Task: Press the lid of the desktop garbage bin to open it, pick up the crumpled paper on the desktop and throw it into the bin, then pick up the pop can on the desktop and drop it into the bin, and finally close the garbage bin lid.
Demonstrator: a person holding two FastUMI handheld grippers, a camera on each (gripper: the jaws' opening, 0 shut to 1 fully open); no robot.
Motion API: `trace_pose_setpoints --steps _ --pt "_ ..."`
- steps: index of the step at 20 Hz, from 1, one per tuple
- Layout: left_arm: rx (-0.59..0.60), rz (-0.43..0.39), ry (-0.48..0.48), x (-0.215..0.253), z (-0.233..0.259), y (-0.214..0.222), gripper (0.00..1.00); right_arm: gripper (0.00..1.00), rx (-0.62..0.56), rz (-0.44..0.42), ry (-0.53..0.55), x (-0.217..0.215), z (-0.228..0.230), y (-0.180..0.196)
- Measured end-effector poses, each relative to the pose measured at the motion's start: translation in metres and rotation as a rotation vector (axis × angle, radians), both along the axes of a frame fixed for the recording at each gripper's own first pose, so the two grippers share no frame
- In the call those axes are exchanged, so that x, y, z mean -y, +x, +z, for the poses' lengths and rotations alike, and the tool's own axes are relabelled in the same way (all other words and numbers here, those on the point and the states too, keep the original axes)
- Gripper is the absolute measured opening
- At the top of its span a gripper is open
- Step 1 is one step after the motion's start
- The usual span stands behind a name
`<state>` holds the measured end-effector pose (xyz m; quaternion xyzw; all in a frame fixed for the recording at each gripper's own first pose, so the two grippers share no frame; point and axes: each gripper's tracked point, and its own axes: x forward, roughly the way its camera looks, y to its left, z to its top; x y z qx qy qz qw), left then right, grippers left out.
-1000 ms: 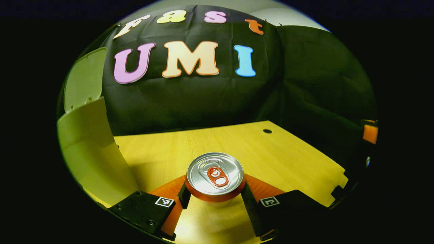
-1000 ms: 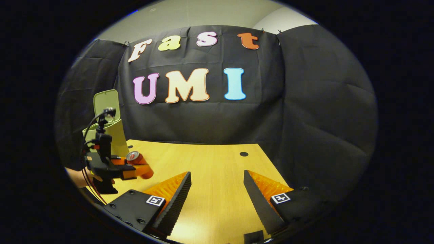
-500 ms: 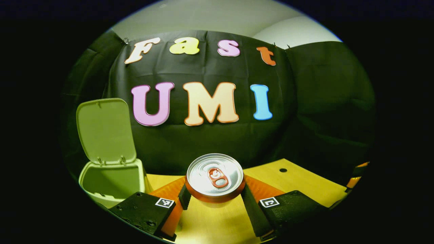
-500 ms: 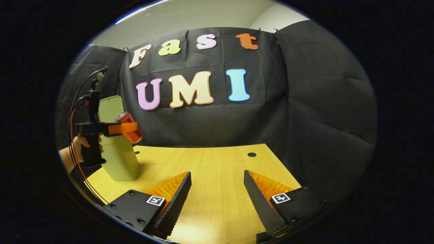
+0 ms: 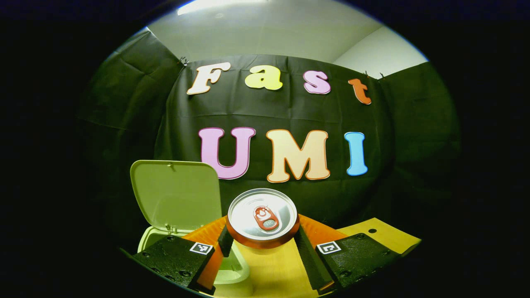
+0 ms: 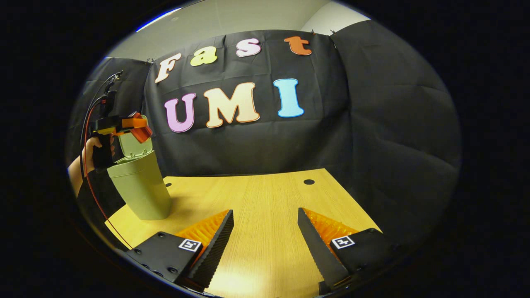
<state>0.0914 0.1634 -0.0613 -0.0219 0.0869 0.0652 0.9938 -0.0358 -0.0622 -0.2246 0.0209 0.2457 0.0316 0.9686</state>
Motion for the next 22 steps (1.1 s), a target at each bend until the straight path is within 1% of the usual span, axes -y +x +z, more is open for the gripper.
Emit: trace_pose_setpoints --steps 3,5,6,7,9,11,13,14,15,16,17,18,19,21,22 --pt "-0.021 0.083 0.002 -0.036 -0.010 -0.011 0.76 0.98 -0.012 0.004 0.006 -0.004 -0.001 0.001" --pt "-0.024 0.156 0.044 -0.067 -0.010 -0.018 0.78 0.98 -0.015 0.013 -0.001 -0.011 -0.001 0.003" --pt "-0.016 0.171 0.073 -0.076 -0.006 -0.022 0.87 0.98 -0.016 0.018 -0.003 -0.016 -0.001 0.006" --pt "0.017 0.166 0.116 -0.087 0.012 -0.021 0.95 0.98 -0.017 0.023 -0.004 -0.026 0.000 0.009" --pt "0.041 0.182 0.145 -0.105 0.029 -0.012 0.96 0.98 -0.013 0.020 -0.001 -0.041 0.000 0.012" --pt "0.059 0.192 0.150 -0.124 0.046 0.001 0.96 0.98 -0.011 -0.001 0.006 -0.064 -0.003 0.010" --pt "0.083 0.176 0.160 -0.138 0.062 0.018 0.96 0.98 -0.010 -0.021 0.003 -0.083 -0.007 0.005" --pt "0.103 0.164 0.162 -0.146 0.072 0.028 0.94 0.98 -0.013 -0.036 -0.006 -0.093 -0.012 0.001" --pt "0.118 0.146 0.157 -0.147 0.079 0.037 0.96 0.98 -0.017 -0.050 -0.011 -0.100 -0.016 -0.004" --pt "0.134 0.127 0.156 -0.148 0.086 0.046 0.95 0.98 -0.019 -0.066 -0.010 -0.107 -0.019 -0.007" --pt "0.144 0.119 0.160 -0.151 0.091 0.055 0.96 0.98 -0.024 -0.080 -0.002 -0.114 -0.022 -0.011" --pt "0.142 0.119 0.163 -0.159 0.092 0.066 0.93 0.98 -0.035 -0.091 0.008 -0.122 -0.026 -0.015" --pt "0.137 0.130 0.153 -0.165 0.092 0.073 0.95 0.98 -0.042 -0.096 0.006 -0.126 -0.028 -0.018" --pt "0.111 0.136 0.110 -0.170 0.087 0.088 0.93 0.98 -0.042 -0.103 -0.012 -0.128 -0.025 -0.018" --pt "0.090 0.138 0.101 -0.173 0.082 0.095 0.93 0.95 -0.040 -0.105 -0.015 -0.127 -0.023 -0.017"
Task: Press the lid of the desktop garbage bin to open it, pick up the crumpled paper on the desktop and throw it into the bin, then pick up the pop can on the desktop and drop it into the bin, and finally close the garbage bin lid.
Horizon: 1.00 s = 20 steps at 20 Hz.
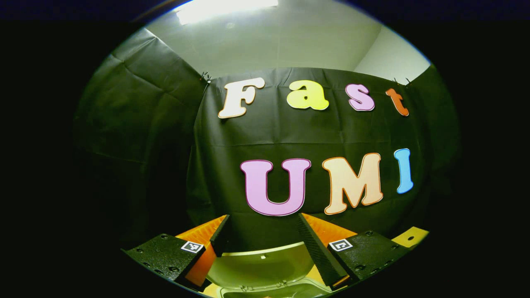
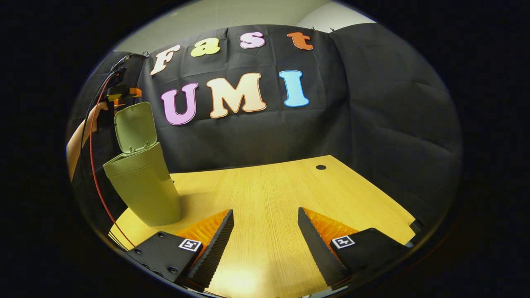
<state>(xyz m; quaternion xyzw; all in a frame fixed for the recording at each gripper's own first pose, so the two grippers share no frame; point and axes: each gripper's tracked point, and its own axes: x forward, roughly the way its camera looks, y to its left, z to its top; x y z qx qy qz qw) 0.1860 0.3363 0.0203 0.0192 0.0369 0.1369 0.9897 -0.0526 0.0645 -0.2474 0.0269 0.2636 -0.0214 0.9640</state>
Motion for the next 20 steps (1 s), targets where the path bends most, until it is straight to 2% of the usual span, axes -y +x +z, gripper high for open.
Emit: trace_pose_setpoints --steps 2,4,5,7,9,11,13,20 --pt "-0.081 0.000 -0.006 -0.002 -0.020 0.006 0.95 0.98 0.011 0.002 -0.001 0.003 0.006 0.004" --pt "-0.140 0.012 -0.034 -0.002 -0.034 -0.001 0.92 0.98 0.028 0.003 -0.006 0.011 0.012 0.010" --pt "-0.114 0.008 -0.039 0.001 -0.025 -0.003 0.97 0.98 0.032 0.006 0.000 0.014 0.013 0.012" --pt "-0.131 0.018 -0.077 0.008 -0.029 -0.010 0.93 0.98 0.020 0.029 0.018 0.018 0.011 0.016" --pt "-0.136 0.031 -0.064 0.014 -0.031 -0.026 0.94 0.98 0.011 0.060 0.018 0.024 0.011 0.020" --pt "-0.143 0.036 -0.050 0.025 -0.032 -0.043 0.91 0.98 0.012 0.086 0.029 0.032 0.015 0.025" --pt "-0.153 0.041 -0.037 0.034 -0.037 -0.057 0.92 0.98 0.012 0.110 0.034 0.038 0.017 0.030" --pt "-0.171 0.081 -0.084 0.061 -0.062 -0.101 0.92 0.98 -0.014 0.189 0.042 0.050 0.016 0.030"
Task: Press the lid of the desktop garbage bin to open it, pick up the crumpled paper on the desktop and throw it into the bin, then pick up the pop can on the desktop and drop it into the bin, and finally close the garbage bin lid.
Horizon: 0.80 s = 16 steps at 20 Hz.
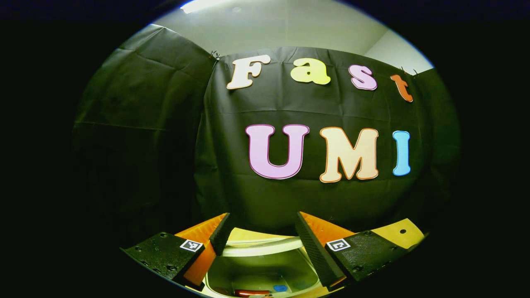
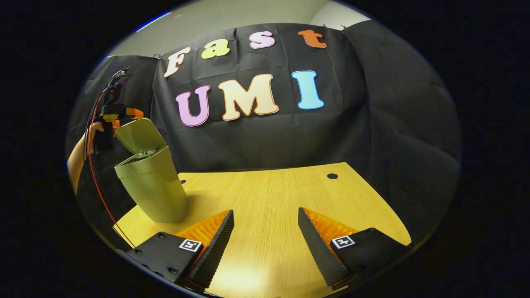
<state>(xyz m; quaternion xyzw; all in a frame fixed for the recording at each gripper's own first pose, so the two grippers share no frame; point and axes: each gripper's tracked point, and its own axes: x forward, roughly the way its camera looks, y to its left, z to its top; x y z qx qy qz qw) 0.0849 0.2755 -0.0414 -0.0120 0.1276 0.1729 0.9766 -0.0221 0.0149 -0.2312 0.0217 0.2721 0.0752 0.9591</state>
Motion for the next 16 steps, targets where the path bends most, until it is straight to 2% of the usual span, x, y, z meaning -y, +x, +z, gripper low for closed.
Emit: trace_pose_setpoints --steps 1,2,8,16 --pt "-0.002 0.000 -0.005 0.004 -0.005 -0.005 0.92 0.95 -0.006 0.010 -0.002 0.001 -0.001 0.000" --pt "-0.005 0.003 -0.005 0.007 -0.011 -0.011 0.92 0.98 -0.011 0.017 -0.005 0.002 -0.002 -0.001" --pt "-0.049 0.007 -0.004 0.021 -0.046 -0.031 0.92 0.98 -0.033 0.047 -0.022 0.007 -0.005 -0.005" --pt "-0.086 0.027 -0.093 0.029 -0.084 -0.050 0.93 0.98 -0.057 0.076 -0.040 -0.001 -0.012 -0.015"
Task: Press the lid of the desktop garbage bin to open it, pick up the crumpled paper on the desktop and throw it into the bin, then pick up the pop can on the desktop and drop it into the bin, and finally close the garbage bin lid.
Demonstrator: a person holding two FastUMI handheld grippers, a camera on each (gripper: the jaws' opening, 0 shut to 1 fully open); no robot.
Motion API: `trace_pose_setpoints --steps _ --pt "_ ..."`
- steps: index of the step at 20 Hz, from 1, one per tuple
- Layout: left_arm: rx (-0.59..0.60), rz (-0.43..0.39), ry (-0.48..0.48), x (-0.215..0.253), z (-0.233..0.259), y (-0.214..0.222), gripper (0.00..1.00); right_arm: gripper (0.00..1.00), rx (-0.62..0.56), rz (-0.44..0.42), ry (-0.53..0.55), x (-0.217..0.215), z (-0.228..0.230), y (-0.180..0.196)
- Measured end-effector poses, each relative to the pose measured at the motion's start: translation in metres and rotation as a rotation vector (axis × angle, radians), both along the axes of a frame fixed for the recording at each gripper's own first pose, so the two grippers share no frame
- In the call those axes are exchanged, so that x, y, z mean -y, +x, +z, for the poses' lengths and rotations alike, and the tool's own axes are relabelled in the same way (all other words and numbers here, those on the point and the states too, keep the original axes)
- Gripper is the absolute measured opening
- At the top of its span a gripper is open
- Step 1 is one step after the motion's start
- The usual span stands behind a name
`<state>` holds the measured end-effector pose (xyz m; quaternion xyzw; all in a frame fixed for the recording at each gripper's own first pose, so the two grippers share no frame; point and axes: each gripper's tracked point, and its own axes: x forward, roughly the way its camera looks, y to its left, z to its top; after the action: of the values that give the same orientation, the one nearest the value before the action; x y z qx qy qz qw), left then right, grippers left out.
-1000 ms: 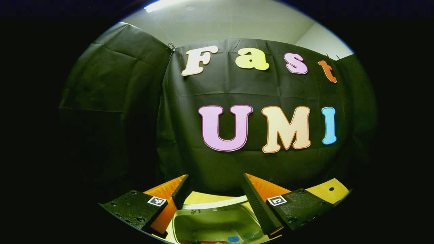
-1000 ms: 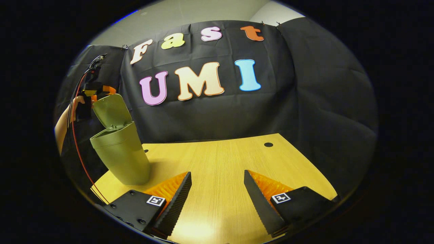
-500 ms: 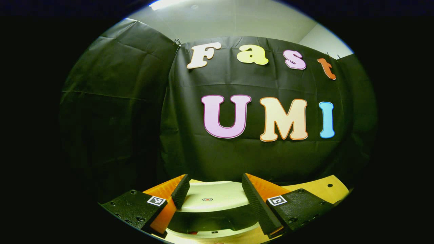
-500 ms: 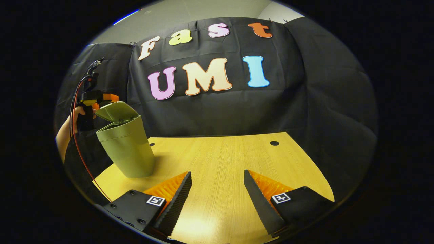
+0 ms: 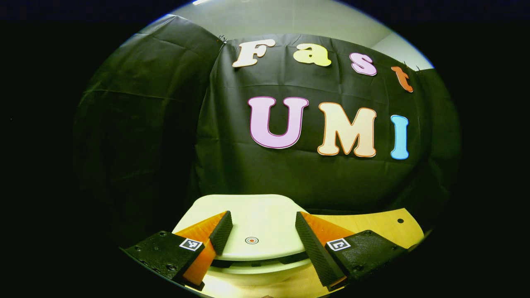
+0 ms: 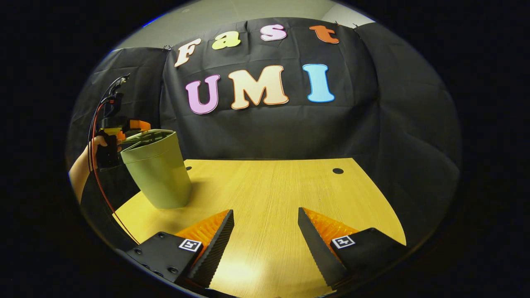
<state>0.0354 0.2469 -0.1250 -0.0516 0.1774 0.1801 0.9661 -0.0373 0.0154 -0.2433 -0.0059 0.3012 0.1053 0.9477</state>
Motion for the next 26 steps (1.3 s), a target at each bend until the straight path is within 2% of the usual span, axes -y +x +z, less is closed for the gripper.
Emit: trace_pose_setpoints --steps 3,4,6,7,8,9,13,16,21,26 --pt "-0.014 -0.008 -0.022 0.003 -0.012 -0.005 0.92 0.98 -0.001 0.011 -0.004 -0.004 0.001 0.000" --pt "-0.052 0.005 -0.045 0.002 -0.023 -0.011 0.90 0.98 -0.001 0.014 0.001 -0.006 0.001 0.001" --pt "-0.050 -0.011 0.011 0.002 -0.022 -0.008 0.88 0.98 -0.005 0.018 0.018 -0.012 0.000 0.002" --pt "-0.109 -0.026 0.037 0.006 -0.028 -0.013 0.83 0.98 -0.006 0.021 0.022 -0.016 -0.001 0.002" --pt "-0.095 -0.033 0.080 0.007 -0.026 -0.013 0.82 0.98 -0.011 0.025 0.025 -0.020 -0.003 0.001" --pt "-0.101 -0.033 0.096 0.005 -0.027 -0.015 0.85 0.98 -0.016 0.032 0.027 -0.025 -0.005 0.000" --pt "-0.032 -0.034 0.089 0.006 -0.031 -0.016 0.83 0.98 -0.034 0.056 0.042 -0.042 -0.015 -0.008" --pt "0.003 -0.062 0.087 0.007 -0.025 -0.015 0.83 0.98 -0.031 0.064 0.043 -0.047 -0.012 -0.012" --pt "0.032 -0.090 0.054 0.007 -0.016 -0.011 0.82 0.98 0.065 0.057 0.042 -0.046 0.026 0.003" --pt "0.188 -0.144 0.090 0.042 0.045 -0.022 0.92 0.98 0.220 0.001 0.069 -0.039 0.084 0.017"
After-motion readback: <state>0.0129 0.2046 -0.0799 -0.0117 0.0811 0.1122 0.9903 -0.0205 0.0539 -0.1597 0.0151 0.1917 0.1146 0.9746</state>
